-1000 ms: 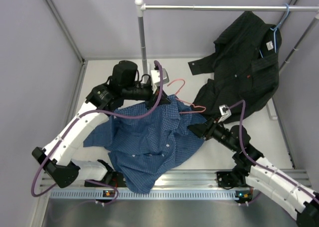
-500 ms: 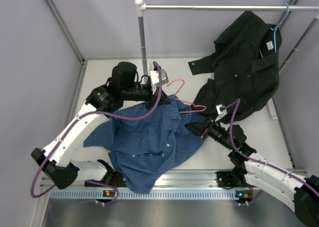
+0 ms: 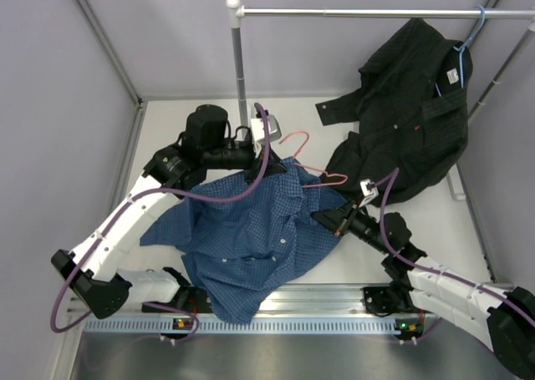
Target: Place the shirt on the hanger
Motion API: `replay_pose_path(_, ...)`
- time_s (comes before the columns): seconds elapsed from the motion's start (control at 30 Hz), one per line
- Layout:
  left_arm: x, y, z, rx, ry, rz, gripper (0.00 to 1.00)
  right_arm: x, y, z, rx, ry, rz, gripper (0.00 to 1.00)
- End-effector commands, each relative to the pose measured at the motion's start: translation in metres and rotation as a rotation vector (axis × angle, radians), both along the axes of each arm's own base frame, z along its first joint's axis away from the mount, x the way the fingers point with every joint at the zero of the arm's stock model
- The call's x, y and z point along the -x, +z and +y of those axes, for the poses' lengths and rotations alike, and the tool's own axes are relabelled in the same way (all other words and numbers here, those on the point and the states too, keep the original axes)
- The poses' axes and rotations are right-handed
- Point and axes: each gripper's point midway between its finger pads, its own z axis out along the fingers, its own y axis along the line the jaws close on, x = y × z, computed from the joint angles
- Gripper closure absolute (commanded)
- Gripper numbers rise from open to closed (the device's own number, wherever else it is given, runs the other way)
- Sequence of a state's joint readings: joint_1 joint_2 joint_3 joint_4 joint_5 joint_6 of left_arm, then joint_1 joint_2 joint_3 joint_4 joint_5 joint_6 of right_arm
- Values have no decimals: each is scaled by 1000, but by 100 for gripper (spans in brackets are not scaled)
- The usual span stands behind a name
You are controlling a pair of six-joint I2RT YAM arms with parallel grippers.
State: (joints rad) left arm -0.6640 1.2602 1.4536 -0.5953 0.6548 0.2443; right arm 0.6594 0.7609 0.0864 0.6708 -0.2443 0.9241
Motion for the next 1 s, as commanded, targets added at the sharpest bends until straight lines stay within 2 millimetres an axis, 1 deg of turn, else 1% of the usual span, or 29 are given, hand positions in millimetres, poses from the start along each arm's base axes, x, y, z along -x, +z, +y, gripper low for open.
replay_pose_path(0.0, 0, 31, -1, 90, 7, -96, 100, -4, 21, 2, -36, -17, -59, 100)
replay_pose_path(0.03, 0, 30, 0, 88, 8, -96, 100, -9, 20, 0, -9, -41, -68, 100)
replay_pose_path(0.07, -2, 28, 0, 80, 16, -103, 100, -14, 29, -2, -2, -58, -83, 100)
replay_pose_path(0.1, -4, 26, 1, 75, 29, -104, 100, -16, 20, -5, 40, -74, -55, 100)
replay_pose_path(0.13, -7, 24, 2, 68, 41, -106, 100, -23, 21, -10, 58, -104, -60, 100)
replay_pose_path(0.17, -8, 23, 3, 64, 50, -112, 100, -27, 29, -14, 56, -121, -72, 100)
replay_pose_path(0.2, -8, 20, 4, 59, 49, -111, 100, -30, 22, -18, 81, -139, -41, 100)
replay_pose_path(0.23, -7, 20, 5, 59, 50, -113, 100, -37, 22, -27, 89, -175, -31, 100)
replay_pose_path(0.27, -5, 19, 5, 59, 43, -115, 100, -41, 27, -31, 84, -193, -34, 100)
replay_pose_path(0.3, -2, 22, 7, 64, 37, -129, 100, -44, 25, -36, 89, -209, -21, 100)
replay_pose_path(0.33, -1, 20, 8, 63, 39, -131, 100, -49, 22, -44, 90, -232, 5, 100)
replay_pose_path(0.4, 1, 23, 11, 73, 36, -158, 100, -54, 23, -51, 84, -246, 17, 100)
replay_pose_path(0.43, 0, 20, 12, 69, 45, -158, 100, -58, 22, -58, 82, -260, 31, 100)
replay_pose_path(0.5, 0, 25, 14, 87, 58, -180, 100, -60, 21, -62, 82, -257, 38, 100)
replay_pose_path(0.53, -1, 22, 14, 85, 68, -180, 100, -65, 20, -69, 83, -279, 41, 100)
replay_pose_path(0.57, 0, 29, 16, 105, 77, -200, 100, -67, 19, -71, 86, -284, 46, 100)
replay_pose_path(0.63, -1, 28, 18, 114, 92, -209, 100, -72, 17, -79, 105, -311, 49, 100)
replay_pose_path(0.7, 0, 33, 20, 130, 95, -230, 100, -77, 15, -87, 113, -338, 55, 100)
replay_pose_path(0.8, 2, 26, 20, 116, 82, -233, 100, -82, 20, -93, 115, -359, 40, 100)
replay_pose_path(0.83, 2, 24, 21, 113, 84, -237, 100, -84, 26, -96, 112, -368, 26, 100)
replay_pose_path(0.9, 2, 16, 22, 100, 82, -230, 100, -87, 31, -98, 115, -372, 17, 100)
replay_pose_path(0.93, 4, 14, 22, 98, 73, -229, 100, -90, 31, -100, 118, -378, 20, 100)
replay_pose_path(0.97, 9, 15, 21, 102, 50, -238, 100, -92, 36, -101, 116, -381, 16, 100)
